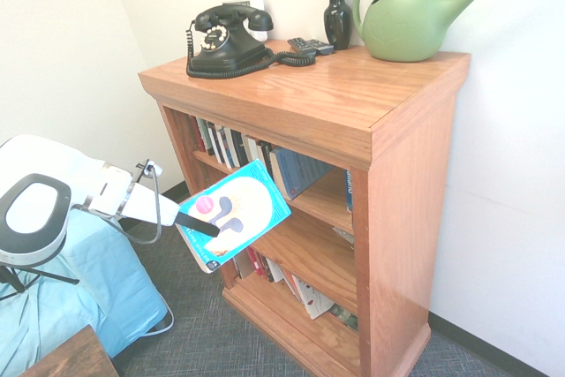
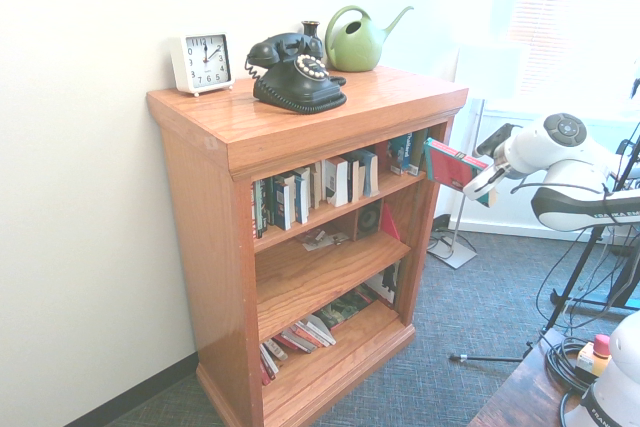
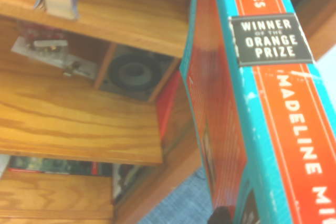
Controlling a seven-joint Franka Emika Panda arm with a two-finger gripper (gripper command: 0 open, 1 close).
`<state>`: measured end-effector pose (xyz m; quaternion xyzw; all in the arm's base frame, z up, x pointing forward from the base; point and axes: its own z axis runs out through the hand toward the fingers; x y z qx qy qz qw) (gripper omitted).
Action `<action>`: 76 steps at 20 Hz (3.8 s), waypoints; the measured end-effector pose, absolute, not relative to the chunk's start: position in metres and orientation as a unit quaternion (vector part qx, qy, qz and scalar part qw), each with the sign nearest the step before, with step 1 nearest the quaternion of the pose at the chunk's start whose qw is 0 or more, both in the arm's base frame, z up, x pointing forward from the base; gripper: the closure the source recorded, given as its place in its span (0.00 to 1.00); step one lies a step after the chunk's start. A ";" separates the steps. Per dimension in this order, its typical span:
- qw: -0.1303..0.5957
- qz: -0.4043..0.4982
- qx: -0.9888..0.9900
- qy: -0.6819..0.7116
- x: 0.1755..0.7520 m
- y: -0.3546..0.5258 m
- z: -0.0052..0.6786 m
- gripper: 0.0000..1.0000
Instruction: Organize the shelf
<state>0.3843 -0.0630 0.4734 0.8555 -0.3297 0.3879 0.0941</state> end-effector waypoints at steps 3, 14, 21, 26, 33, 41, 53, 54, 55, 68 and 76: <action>0.091 0.390 0.858 -0.323 0.403 -0.062 0.454 1.00; 0.078 0.411 0.856 -0.305 0.500 -0.064 0.438 1.00; 0.031 0.413 0.854 -0.315 0.543 -0.047 0.431 1.00; -0.008 0.407 0.852 -0.329 0.562 -0.052 0.417 1.00; -0.023 0.411 0.848 -0.333 0.580 -0.056 0.413 1.00; -0.033 0.419 0.845 -0.331 0.604 -0.054 0.415 1.00; -0.032 0.418 0.845 -0.333 0.618 -0.046 0.414 0.00; -0.031 0.418 0.845 -0.333 0.619 -0.045 0.414 0.00; -0.030 0.417 0.845 -0.333 0.619 -0.045 0.413 0.00; -0.039 0.419 0.847 -0.325 0.605 -0.042 0.415 0.00; -0.067 0.422 0.845 -0.321 0.533 -0.034 0.424 0.00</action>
